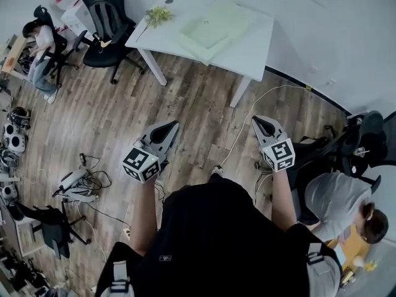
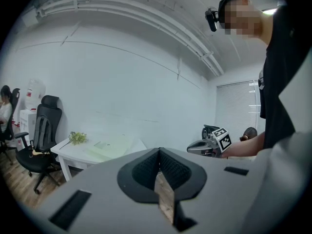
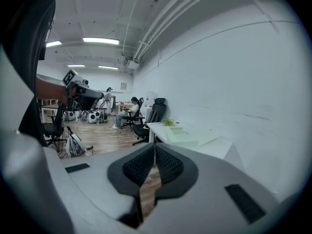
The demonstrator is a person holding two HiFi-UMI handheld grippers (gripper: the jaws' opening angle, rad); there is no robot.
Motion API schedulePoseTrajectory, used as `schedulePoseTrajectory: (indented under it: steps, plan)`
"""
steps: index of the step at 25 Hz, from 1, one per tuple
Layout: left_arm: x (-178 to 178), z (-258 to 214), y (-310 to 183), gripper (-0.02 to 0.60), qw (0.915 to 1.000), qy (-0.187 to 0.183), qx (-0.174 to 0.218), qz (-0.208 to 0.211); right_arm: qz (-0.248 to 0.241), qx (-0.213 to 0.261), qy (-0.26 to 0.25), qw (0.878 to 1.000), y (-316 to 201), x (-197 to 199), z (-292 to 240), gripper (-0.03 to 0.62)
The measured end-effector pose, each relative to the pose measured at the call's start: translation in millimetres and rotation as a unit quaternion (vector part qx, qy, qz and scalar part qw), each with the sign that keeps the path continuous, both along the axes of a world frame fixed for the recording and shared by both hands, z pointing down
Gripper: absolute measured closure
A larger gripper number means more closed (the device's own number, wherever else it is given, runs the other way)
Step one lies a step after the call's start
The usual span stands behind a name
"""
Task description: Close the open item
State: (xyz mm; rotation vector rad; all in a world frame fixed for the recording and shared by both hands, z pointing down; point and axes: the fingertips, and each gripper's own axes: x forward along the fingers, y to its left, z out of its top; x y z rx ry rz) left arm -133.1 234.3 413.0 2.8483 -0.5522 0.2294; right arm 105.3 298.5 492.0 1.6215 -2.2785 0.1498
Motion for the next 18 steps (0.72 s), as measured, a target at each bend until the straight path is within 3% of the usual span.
schedulePoseTrajectory:
  steps: [10,18]
  plan:
    - [48,-3,-7,0.577,0.9997,0.0,0.01,-0.023,-0.025,0.001,-0.01,1.0,-16,44,6,0.587]
    - [54,7,-10,0.576,0.9993,-0.01,0.0,-0.037,-0.028,0.003,-0.02,0.999,-26,59,12,0.588]
